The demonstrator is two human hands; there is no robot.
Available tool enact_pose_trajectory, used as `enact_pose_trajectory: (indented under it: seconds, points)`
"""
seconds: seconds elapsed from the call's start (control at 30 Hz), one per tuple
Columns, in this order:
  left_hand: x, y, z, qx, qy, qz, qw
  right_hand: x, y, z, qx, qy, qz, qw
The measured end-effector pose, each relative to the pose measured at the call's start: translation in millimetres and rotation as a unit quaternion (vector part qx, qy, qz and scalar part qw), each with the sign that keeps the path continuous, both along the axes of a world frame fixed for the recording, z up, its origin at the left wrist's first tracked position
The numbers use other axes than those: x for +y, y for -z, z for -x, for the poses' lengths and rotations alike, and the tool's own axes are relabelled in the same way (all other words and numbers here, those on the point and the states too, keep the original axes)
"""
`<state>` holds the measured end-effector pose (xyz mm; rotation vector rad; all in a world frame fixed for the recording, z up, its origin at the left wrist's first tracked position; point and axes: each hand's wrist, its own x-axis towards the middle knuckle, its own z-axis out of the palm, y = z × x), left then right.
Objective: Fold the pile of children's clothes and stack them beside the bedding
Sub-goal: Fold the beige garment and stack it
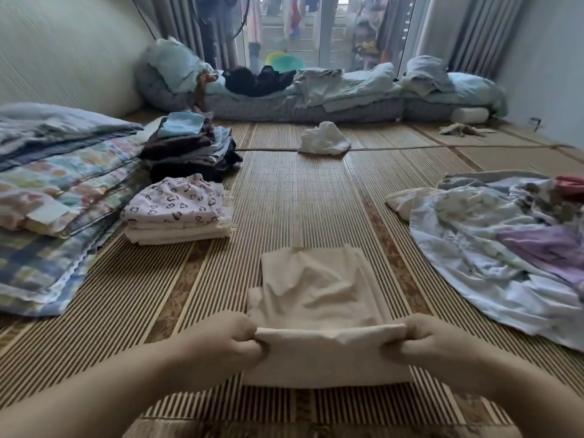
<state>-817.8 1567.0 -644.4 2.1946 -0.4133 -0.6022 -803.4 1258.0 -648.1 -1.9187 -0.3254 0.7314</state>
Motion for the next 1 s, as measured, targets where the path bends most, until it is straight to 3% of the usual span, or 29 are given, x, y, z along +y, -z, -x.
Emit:
enact_pose_trajectory:
  seconds: [0.1, 0.17, 0.27, 0.37, 0.43, 0.5, 0.6, 0.7, 0.9, 1.0]
  points:
    - [-1.3, -18.1, 1.4, 0.113, -0.019, 0.116, 0.987, 0.4, -12.6, -0.9, 0.062, -0.014, -0.049, 0.997]
    - [-1.8, -24.5, -6.3, 0.118, -0.088, 0.158, 0.976, 7.4, -18.0, -8.6, 0.066, 0.037, -0.088, 0.993]
    - [-4.5, -16.7, -25.3, 0.076, -0.226, 0.201, 0.950, 25.1, -14.9, -29.3, -0.004, 0.166, -0.107, 0.980]
    - [-13.5, -7.7, -42.0, 0.082, -0.286, 0.260, 0.918, 38.7, -0.1, -49.5, -0.030, 0.322, -0.131, 0.937]
    - [-19.3, 0.6, -50.5, 0.059, -0.294, 0.228, 0.927, 39.9, 12.7, -58.3, -0.091, 0.342, -0.046, 0.934]
    - [-22.4, 8.8, -55.3, 0.008, -0.295, 0.108, 0.949, 37.8, 20.9, -60.3, -0.134, 0.342, 0.055, 0.928]
    - [-24.1, 16.5, -54.5, -0.021, -0.286, -0.035, 0.957, 33.4, 27.7, -59.0, -0.129, 0.331, 0.173, 0.919]
    - [-23.5, 19.5, -52.7, 0.023, -0.273, -0.117, 0.955, 34.4, 27.8, -54.0, -0.096, 0.276, 0.304, 0.907]
    - [-24.1, 14.6, -53.4, 0.036, -0.268, -0.071, 0.960, 42.2, 16.6, -51.3, -0.100, 0.219, 0.297, 0.924]
    - [-22.1, 12.7, -49.3, 0.138, -0.302, 0.081, 0.940, 42.9, 14.1, -51.4, -0.101, 0.244, 0.245, 0.933]
